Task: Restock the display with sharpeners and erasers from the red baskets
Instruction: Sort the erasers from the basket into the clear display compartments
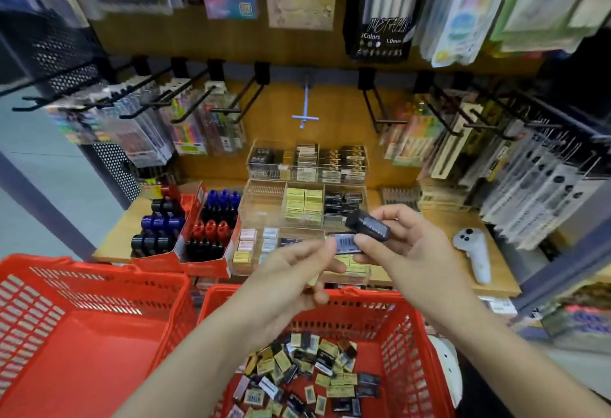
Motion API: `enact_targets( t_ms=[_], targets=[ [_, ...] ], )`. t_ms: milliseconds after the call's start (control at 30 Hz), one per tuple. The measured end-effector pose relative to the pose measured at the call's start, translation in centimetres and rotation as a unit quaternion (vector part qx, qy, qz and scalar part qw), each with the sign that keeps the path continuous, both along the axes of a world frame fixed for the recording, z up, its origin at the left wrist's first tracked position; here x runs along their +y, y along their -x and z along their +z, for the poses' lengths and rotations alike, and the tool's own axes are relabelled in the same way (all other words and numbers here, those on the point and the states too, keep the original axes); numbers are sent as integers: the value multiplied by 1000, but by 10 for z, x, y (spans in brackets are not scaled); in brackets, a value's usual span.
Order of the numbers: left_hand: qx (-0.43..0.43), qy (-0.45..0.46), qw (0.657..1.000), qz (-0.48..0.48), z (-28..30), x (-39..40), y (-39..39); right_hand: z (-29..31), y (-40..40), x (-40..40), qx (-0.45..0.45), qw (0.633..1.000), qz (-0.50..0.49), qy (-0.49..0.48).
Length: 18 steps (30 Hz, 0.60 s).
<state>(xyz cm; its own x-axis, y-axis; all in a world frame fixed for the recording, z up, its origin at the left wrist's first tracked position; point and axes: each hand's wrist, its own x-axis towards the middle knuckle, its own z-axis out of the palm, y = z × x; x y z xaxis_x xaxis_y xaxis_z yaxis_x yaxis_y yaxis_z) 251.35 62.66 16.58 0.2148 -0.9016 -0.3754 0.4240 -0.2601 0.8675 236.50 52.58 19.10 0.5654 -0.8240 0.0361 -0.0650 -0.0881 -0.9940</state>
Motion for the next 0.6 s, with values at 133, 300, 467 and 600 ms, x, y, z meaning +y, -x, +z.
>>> enact_targets(
  t_ms=[133,300,467,600],
  targets=[
    [84,-8,995,50,3,-6,1,-4,-1,4,29,995,23,97],
    [-181,42,982,39,3,-3,1,-2,-1,-3,-89,979,55,-178],
    [-422,109,899,34,1,0,-6,-3,1,-11,-64,968,56,-234],
    [-448,131,884,28,2,2,-12,0,3,-12,-59,968,64,-236]
  ],
)
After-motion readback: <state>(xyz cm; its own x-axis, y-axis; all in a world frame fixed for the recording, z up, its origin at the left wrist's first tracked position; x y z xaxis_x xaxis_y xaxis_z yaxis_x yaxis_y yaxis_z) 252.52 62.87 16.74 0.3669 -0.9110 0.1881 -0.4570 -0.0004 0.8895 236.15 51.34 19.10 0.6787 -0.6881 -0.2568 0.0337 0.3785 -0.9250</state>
